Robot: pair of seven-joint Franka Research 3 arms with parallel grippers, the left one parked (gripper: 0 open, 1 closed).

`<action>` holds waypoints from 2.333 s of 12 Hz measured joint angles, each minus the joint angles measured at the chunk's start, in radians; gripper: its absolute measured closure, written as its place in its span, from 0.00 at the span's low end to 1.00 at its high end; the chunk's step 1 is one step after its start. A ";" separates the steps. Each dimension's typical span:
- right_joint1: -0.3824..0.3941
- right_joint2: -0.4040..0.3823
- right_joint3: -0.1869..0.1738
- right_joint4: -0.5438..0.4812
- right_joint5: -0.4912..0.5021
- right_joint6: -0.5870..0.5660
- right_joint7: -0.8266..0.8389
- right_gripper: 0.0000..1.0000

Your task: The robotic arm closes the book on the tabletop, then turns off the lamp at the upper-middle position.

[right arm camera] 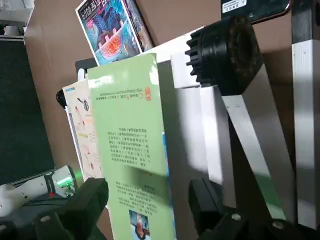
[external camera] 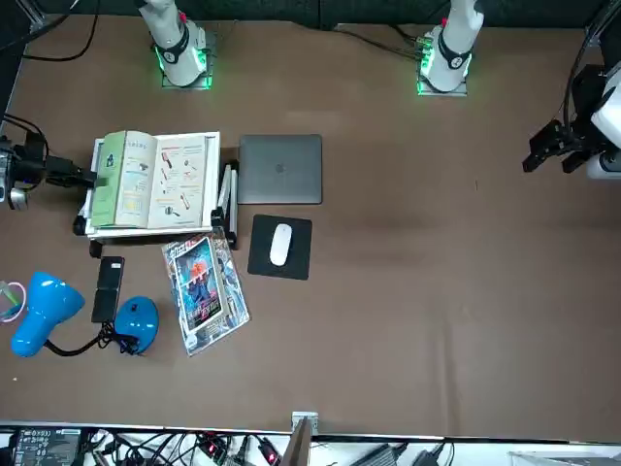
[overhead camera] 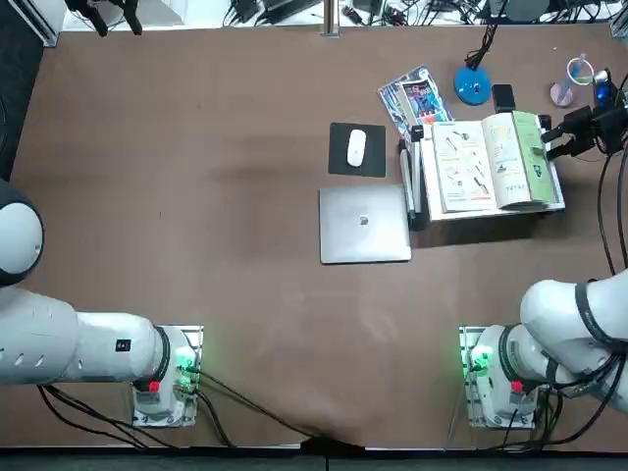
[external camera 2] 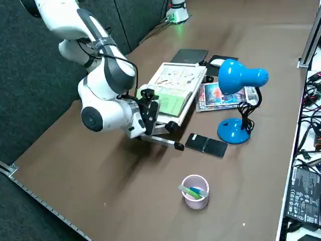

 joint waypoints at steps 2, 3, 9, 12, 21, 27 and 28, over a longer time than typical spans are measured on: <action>0.000 0.002 0.001 0.000 0.003 0.000 -0.001 0.00; 0.000 0.002 0.001 0.000 0.003 0.000 -0.001 0.00; 0.007 0.006 0.009 -0.002 0.017 -0.002 -0.003 0.00; 0.007 0.007 0.015 -0.013 0.017 -0.008 -0.005 0.00; 0.012 0.007 0.020 -0.020 0.017 -0.060 -0.010 0.00; 0.018 -0.001 0.021 -0.013 0.019 -0.103 -0.012 0.00; 0.018 -0.008 0.021 -0.013 0.019 -0.107 -0.012 0.00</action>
